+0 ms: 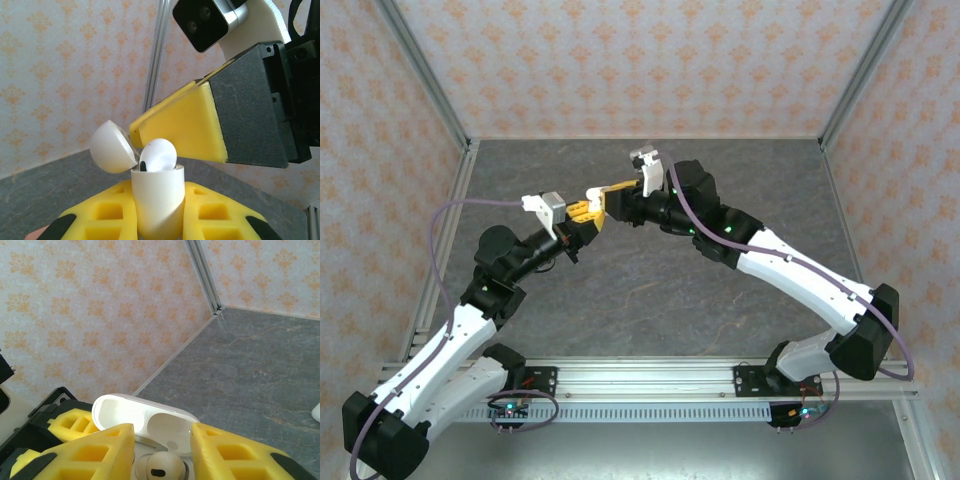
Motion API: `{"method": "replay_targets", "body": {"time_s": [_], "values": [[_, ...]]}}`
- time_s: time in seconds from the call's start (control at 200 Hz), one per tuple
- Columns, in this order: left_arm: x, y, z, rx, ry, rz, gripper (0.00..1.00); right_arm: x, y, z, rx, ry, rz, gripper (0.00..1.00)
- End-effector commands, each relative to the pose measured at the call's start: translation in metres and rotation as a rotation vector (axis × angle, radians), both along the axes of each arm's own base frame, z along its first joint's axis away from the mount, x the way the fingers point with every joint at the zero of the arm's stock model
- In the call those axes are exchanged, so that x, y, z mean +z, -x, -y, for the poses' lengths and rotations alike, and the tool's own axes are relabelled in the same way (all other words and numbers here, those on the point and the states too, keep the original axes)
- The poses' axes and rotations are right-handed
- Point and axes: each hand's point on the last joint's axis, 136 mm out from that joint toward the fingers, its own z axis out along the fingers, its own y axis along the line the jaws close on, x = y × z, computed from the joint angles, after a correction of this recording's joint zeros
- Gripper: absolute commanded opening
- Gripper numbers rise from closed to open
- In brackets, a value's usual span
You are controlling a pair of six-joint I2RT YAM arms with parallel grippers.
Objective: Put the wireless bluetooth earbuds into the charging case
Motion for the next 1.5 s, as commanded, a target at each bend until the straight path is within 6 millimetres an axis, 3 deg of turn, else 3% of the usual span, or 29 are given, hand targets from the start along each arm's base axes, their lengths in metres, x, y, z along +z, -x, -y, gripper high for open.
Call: {"method": "replay_targets", "body": {"time_s": [0.0,0.27,0.52,0.791,1.041,1.246,1.496], "values": [[0.033,0.009,-0.001,-0.003,0.036,0.087,0.00,0.017,0.012,-0.005,0.056,-0.021,0.016,0.40],[0.030,0.010,-0.001,-0.003,0.031,0.086,0.00,0.051,0.008,0.016,0.047,-0.111,0.046,0.70],[0.030,0.013,-0.003,-0.005,0.029,0.093,0.00,0.050,-0.004,0.036,0.133,-0.260,-0.041,1.00],[0.036,0.019,0.001,-0.039,0.039,0.113,0.00,0.033,0.011,0.015,0.342,-0.302,-0.135,0.99],[0.033,0.017,0.001,-0.035,0.034,0.106,0.00,0.033,0.034,-0.006,0.489,-0.292,-0.149,0.97],[0.025,0.014,0.001,-0.024,0.015,0.085,0.00,0.047,0.038,-0.002,0.495,-0.300,-0.086,0.84],[0.022,0.013,0.001,-0.024,0.003,0.075,0.00,0.068,0.042,0.008,0.471,-0.298,0.046,0.83]]}}
